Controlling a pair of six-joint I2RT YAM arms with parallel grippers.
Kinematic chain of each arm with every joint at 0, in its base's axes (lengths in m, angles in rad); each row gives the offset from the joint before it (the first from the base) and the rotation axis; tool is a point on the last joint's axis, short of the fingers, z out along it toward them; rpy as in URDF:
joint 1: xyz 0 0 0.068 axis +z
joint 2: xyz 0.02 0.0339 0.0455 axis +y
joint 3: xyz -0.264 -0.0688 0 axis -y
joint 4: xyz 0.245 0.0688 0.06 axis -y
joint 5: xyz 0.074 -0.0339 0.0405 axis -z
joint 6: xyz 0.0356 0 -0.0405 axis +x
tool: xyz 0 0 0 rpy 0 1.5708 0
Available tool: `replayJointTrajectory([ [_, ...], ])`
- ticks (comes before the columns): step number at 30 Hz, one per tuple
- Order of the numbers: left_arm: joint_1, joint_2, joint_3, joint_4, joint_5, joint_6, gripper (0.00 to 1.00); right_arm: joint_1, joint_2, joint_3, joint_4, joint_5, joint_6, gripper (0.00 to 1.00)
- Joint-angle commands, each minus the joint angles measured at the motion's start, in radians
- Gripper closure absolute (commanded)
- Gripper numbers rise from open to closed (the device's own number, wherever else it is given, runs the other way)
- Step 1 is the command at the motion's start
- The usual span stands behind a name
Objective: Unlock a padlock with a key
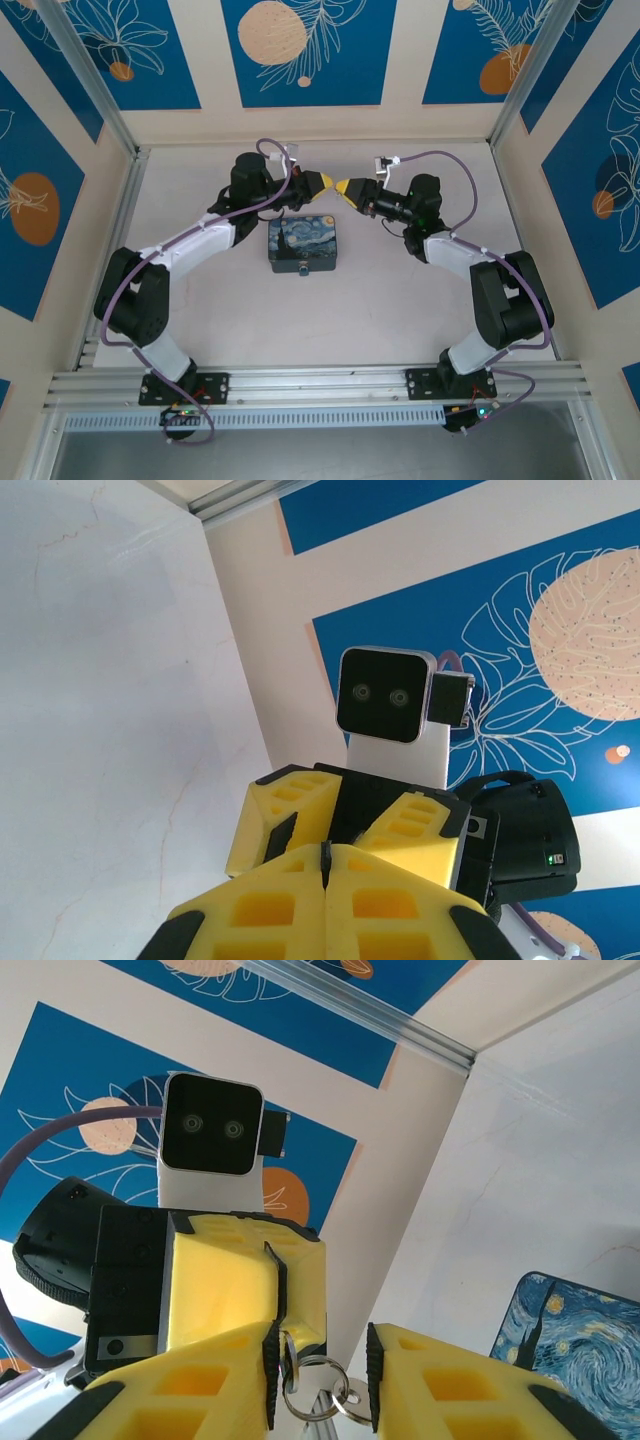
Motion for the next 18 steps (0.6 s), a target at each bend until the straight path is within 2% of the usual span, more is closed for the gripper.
replayJointTrajectory([
  [1, 0.009, 0.012, 0.0, 0.036, -0.007, -0.004, 1.0, 0.008, 0.012, 0.028, 0.022, -0.008, 0.004, 0.71],
  [9, 0.008, 0.016, 0.012, 0.028, -0.01, -0.004, 1.0, 0.013, 0.018, 0.045, 0.017, -0.018, 0.007, 0.81],
  [18, 0.009, 0.018, 0.011, 0.026, -0.016, -0.005, 1.0, 0.024, 0.022, 0.046, 0.013, -0.024, 0.004, 0.8],
])
